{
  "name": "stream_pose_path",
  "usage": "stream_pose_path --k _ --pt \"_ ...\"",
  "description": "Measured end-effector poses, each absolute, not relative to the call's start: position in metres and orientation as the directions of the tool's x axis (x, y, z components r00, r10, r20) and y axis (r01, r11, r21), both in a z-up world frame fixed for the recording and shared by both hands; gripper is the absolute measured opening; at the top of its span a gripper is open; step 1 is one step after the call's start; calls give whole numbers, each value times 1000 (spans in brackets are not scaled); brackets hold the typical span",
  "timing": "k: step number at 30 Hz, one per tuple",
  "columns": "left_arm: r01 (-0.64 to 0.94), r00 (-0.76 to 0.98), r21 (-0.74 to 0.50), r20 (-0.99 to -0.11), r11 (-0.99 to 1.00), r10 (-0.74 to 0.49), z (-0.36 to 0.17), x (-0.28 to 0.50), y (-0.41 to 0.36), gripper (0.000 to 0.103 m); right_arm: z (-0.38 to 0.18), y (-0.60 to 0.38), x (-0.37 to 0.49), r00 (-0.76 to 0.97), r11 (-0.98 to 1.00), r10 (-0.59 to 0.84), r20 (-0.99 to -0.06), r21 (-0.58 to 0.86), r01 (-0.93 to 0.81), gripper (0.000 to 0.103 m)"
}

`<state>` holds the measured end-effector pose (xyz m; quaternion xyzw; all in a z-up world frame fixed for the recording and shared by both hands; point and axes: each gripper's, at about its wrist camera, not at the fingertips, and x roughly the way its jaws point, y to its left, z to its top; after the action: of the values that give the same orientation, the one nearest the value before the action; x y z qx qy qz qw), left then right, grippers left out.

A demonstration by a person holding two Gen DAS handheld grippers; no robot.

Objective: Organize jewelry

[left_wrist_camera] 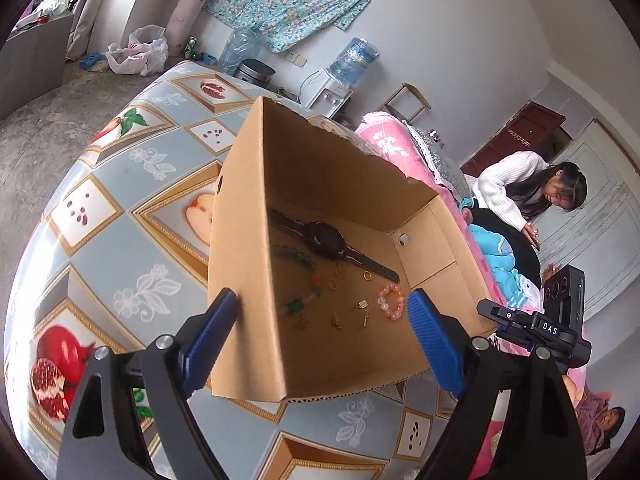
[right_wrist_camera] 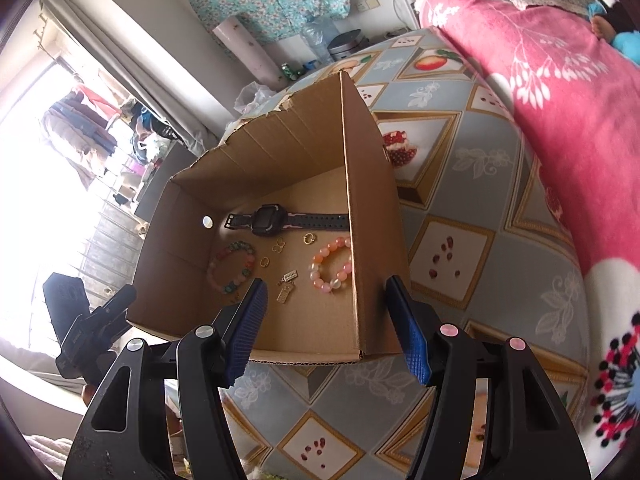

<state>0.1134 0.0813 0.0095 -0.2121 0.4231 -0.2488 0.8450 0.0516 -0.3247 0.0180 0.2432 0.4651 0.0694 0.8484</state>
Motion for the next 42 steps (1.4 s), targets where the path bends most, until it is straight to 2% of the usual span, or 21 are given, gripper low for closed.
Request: stream_pose_path --k 11,16,19,26,31,35,42 --pt "243 509 -555 -625 796 -591 12 77 76 85 15 -333 25 577 850 366 -730 514 112 60" --pt "228 596 -415 -656 881 -463 26 60 73 85 16 -332 19 577 868 341 -742 485 111 61" --pt "219 651 -350 -643 911 -403 40 45 74 86 22 -332 6 596 888 296 -746 445 115 64" --pt "201 716 -217 -633 955 -295 63 12 68 97 48 -321 -30 663 960 122 -739 257 110 76" --pt "164 755 -118 -623 979 -202 78 0 61 97 71 -295 -56 734 990 68 -676 139 37 89" --pt "168 763 -112 -614 979 -201 87 -8 55 97 81 -265 -66 776 1000 20 -630 7 -20 93" --pt "96 788 41 -614 995 -51 93 -21 36 98 81 -238 -64 781 997 68 -621 9 -80 95"
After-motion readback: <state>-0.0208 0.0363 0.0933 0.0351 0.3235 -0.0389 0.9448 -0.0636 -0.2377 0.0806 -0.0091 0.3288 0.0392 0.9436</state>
